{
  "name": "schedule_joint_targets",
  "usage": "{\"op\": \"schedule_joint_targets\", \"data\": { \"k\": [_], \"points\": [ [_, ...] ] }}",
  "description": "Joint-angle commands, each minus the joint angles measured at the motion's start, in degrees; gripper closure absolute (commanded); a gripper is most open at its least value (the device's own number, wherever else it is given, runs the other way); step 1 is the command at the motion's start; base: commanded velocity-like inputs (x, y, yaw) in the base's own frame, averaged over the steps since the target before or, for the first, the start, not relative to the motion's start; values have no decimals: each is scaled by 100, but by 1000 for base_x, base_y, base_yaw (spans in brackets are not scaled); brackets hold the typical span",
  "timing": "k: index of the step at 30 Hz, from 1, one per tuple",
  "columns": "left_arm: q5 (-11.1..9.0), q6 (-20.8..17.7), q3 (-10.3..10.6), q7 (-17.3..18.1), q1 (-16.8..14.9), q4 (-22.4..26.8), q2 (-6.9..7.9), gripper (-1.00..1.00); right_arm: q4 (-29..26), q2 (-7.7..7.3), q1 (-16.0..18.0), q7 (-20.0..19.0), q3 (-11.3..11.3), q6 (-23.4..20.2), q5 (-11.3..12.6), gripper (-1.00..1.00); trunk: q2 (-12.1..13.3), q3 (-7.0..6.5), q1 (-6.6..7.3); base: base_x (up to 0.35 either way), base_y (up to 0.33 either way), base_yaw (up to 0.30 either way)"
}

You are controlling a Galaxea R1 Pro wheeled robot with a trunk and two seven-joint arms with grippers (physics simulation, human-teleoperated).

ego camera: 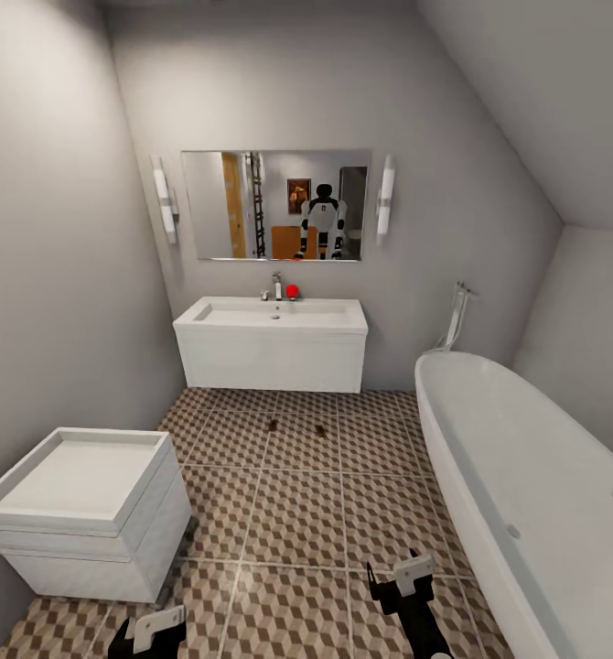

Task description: Take the four mousetraps from the cabinet in the bathroom and place them on the bathroom floor. Make sure all four end up on the same floor surface, and ensure that at least two of them are either under or directly next to the same bathroom sink.

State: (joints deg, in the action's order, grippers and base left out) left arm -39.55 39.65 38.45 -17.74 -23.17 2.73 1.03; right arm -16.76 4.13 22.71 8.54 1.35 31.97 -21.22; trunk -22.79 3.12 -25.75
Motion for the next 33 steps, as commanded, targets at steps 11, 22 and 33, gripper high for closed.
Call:
{"op": "schedule_joint_targets", "data": {
  "k": [11,22,33],
  "points": [
    [0,-1,49,-54,-1,8,2,-100,6,6,7,40,7,11,-67,-100,-13,13,-3,0,0,0],
    [0,-1,49,-54,2,8,2,-100,6,8,6,42,13,11,-59,-100,-13,13,-3,0,0,11],
    [0,-1,49,-54,-2,8,2,-100,6,9,7,42,14,9,-58,-100,-13,29,-3,0,0,197]
  ]
}}
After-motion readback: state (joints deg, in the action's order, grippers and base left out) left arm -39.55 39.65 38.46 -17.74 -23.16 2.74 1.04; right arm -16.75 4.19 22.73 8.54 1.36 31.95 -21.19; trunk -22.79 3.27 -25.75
